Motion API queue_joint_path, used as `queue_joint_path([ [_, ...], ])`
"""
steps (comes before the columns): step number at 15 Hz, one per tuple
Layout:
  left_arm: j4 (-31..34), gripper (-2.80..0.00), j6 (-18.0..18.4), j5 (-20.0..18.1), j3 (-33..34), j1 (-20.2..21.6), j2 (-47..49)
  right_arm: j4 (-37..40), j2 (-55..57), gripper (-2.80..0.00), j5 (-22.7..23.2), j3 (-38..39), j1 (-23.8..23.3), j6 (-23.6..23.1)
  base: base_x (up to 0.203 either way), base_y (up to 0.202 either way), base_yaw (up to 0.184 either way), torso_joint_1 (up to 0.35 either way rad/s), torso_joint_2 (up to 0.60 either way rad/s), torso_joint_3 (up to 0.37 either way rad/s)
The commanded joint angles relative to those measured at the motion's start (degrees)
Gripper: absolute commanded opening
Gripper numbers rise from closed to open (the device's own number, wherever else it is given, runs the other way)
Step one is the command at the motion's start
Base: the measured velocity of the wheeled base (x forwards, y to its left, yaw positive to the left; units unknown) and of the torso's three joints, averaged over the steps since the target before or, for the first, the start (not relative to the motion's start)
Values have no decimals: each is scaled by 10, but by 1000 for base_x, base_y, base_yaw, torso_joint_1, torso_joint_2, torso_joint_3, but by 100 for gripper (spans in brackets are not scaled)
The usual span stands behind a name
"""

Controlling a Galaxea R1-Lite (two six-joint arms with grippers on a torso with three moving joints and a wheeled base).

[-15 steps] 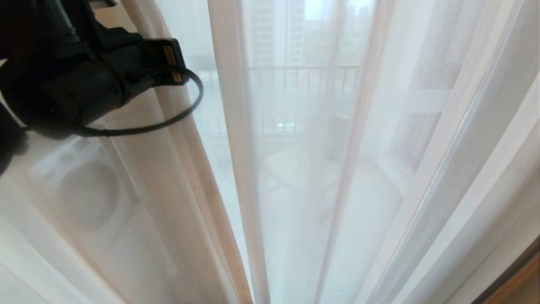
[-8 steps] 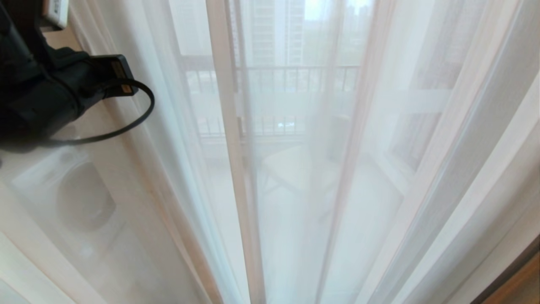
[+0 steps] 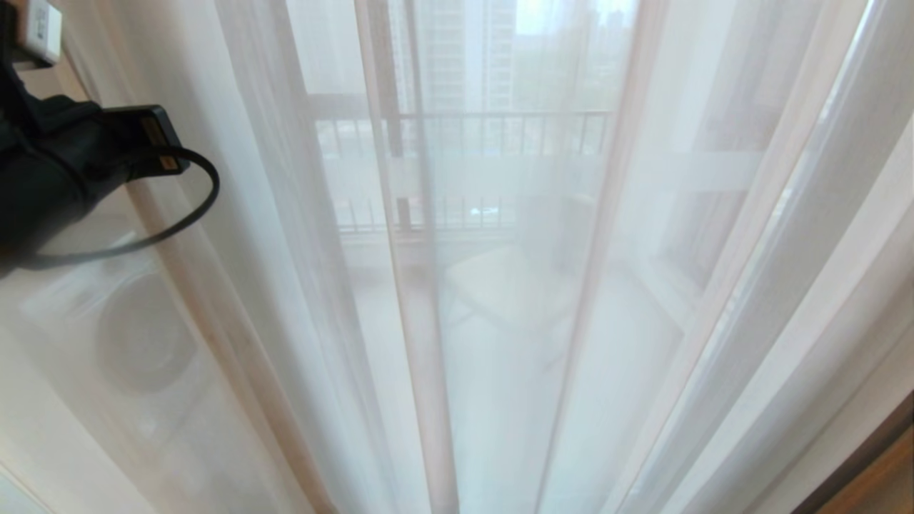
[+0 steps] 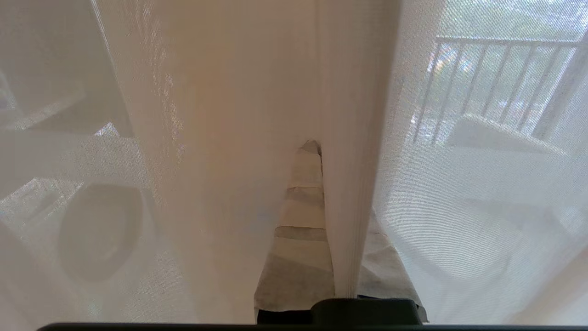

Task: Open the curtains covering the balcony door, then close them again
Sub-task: Close the inner curtains on both sides

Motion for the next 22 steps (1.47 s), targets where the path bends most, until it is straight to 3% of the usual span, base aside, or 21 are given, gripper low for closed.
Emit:
queue_joint_path([
  [1, -3, 0, 0, 1, 0, 0, 0, 0, 0, -280, 0, 0, 0, 0, 0, 0, 0, 0, 0, 0],
  [8, -2, 0, 1, 1, 11, 0, -26, 0, 0, -280, 0, 0, 0, 0, 0, 0, 0, 0, 0, 0],
  [22, 13, 0, 16, 1, 184, -1, -252, 0, 0, -280, 0, 0, 0, 0, 0, 0, 0, 0, 0, 0],
])
